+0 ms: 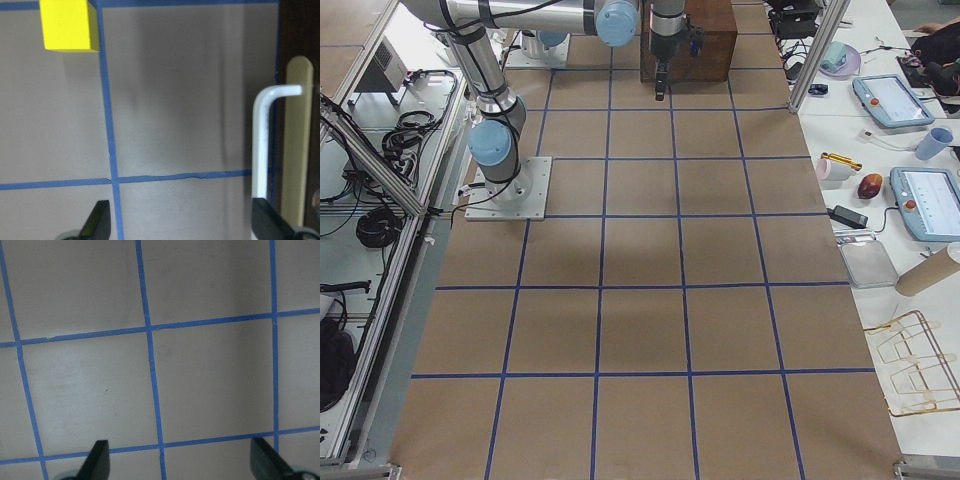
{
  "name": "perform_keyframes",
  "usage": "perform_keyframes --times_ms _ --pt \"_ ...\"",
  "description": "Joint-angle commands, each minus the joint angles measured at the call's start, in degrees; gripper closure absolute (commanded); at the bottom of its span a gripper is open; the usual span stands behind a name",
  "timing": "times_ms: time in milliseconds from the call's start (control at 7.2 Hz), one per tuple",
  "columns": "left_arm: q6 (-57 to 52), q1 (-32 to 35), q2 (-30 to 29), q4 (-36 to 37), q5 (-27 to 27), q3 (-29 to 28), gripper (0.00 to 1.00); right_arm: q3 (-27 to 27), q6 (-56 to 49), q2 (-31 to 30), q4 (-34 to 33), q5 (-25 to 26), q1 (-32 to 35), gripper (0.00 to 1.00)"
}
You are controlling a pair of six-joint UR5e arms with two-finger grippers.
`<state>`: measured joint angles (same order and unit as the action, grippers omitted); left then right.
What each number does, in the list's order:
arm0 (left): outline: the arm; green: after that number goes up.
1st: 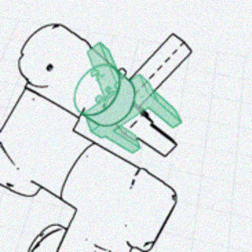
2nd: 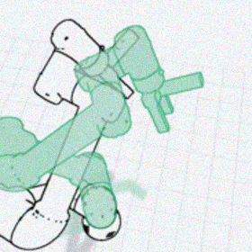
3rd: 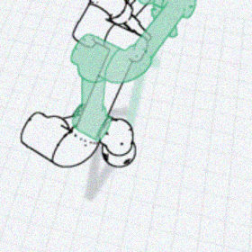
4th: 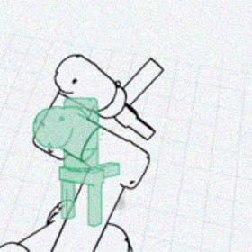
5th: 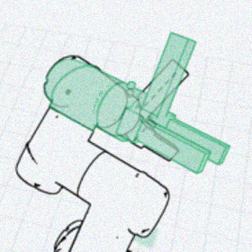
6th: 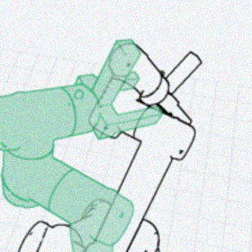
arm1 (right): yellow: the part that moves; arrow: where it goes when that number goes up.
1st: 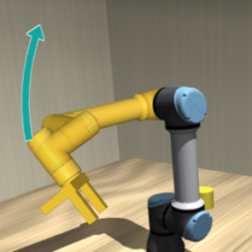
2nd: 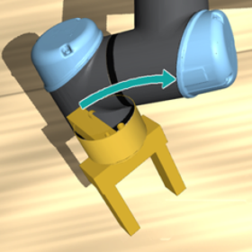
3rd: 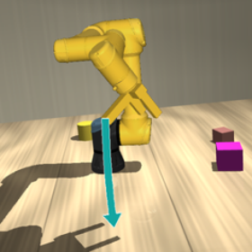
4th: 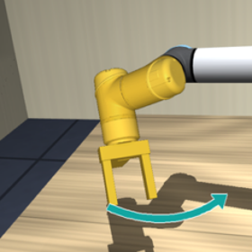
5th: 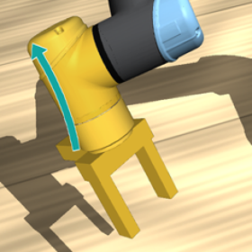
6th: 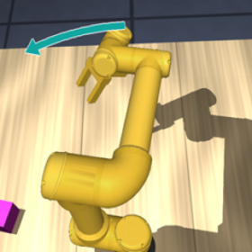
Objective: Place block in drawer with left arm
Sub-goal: 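Release the handle and move the left gripper above the yellow cube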
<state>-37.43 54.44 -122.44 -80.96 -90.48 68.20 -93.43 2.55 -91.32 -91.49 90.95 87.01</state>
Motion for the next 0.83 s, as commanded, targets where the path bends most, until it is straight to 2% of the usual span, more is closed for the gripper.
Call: perform_keyframes --times_ms 0,694 --pt "0.0 0.0 -5.2 1.4 -0.2 -5.7 0.00 0.0 0.0 0.0 0.0 0.0 0.0 0.00" --pt "-0.5 0.0 -15.8 1.8 -0.2 -17.8 0.00 0.0 0.0 0.0 0.0 -0.1 0.0 0.00"
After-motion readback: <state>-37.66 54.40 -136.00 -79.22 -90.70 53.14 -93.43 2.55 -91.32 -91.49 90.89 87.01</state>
